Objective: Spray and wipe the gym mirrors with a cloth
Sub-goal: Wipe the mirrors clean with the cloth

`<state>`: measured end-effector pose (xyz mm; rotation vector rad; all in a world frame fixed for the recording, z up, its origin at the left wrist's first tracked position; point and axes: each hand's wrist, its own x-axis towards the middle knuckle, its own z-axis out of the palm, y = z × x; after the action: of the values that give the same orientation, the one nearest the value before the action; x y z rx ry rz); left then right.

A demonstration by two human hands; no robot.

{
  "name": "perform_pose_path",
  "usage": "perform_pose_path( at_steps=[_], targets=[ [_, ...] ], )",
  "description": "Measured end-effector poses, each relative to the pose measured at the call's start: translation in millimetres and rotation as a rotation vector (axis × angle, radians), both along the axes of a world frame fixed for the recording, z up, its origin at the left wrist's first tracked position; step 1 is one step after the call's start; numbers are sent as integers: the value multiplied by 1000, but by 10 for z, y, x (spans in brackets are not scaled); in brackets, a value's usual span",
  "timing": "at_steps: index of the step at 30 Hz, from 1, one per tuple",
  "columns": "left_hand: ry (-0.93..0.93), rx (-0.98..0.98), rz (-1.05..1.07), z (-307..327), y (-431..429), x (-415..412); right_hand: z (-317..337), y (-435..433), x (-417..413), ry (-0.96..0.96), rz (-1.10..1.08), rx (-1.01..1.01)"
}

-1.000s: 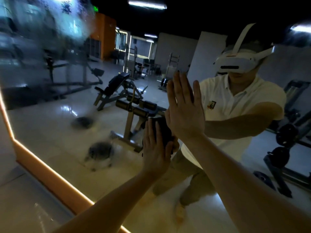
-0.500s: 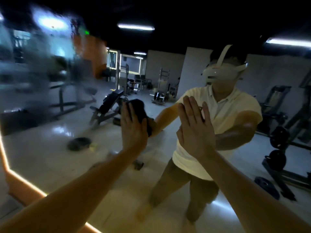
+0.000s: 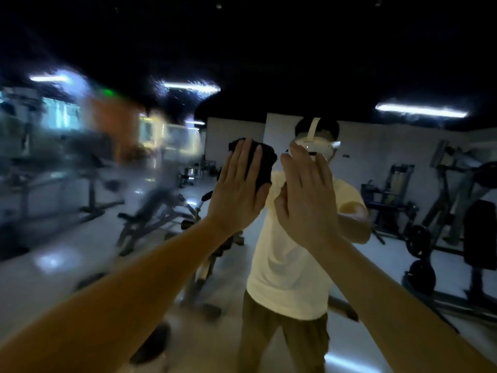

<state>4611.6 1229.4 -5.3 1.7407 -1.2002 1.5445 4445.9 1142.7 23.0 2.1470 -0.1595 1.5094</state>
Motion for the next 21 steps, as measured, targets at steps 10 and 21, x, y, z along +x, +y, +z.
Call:
perform_pose_path(
  at_steps=[10,21],
  targets=[
    [105,-223,85,680,861,1146,608,357,1019,-30,-195,-45],
    [262,-343,48,800,695,979,563,335,1184,-108,-191,-42]
  ],
)
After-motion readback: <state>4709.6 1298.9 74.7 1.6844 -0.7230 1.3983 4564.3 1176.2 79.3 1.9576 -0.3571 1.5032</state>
